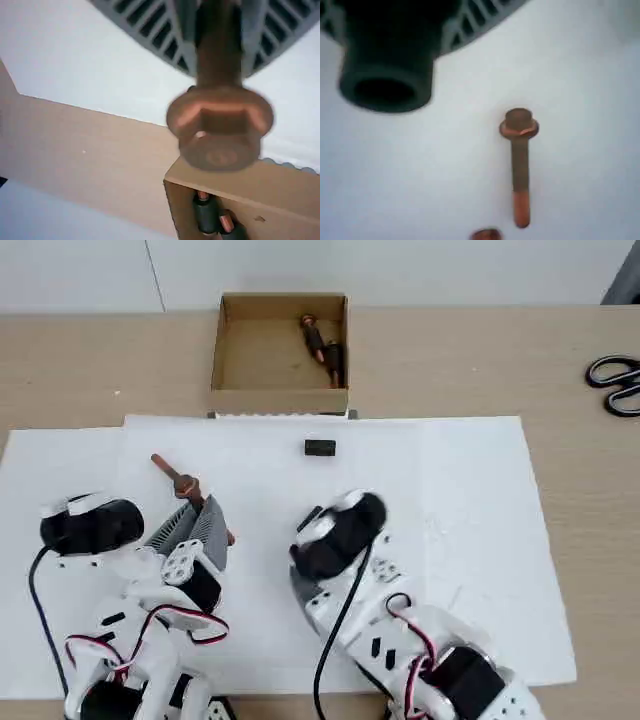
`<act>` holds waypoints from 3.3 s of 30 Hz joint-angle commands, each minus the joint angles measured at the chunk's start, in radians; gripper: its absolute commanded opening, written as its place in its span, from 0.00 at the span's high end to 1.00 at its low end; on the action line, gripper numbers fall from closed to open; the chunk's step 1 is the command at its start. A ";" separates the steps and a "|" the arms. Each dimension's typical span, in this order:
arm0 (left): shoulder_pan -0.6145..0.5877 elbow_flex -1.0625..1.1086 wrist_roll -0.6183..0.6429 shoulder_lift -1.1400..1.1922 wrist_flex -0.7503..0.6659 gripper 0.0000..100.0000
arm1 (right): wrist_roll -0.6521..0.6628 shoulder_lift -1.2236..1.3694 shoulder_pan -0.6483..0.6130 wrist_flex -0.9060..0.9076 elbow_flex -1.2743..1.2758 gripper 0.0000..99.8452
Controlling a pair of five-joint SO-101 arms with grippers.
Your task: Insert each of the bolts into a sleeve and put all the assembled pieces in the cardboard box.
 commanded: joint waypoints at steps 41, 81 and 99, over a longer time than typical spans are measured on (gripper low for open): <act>0.199 -0.108 0.130 -0.002 -0.031 0.99 | 0.180 -0.002 0.018 -0.246 0.068 1.00; 0.192 0.002 0.135 -0.002 -0.189 0.99 | 0.150 -0.008 0.015 -0.248 0.060 1.00; 0.262 0.025 0.132 -0.002 -0.170 0.99 | 0.150 -0.008 0.015 -0.248 0.060 1.00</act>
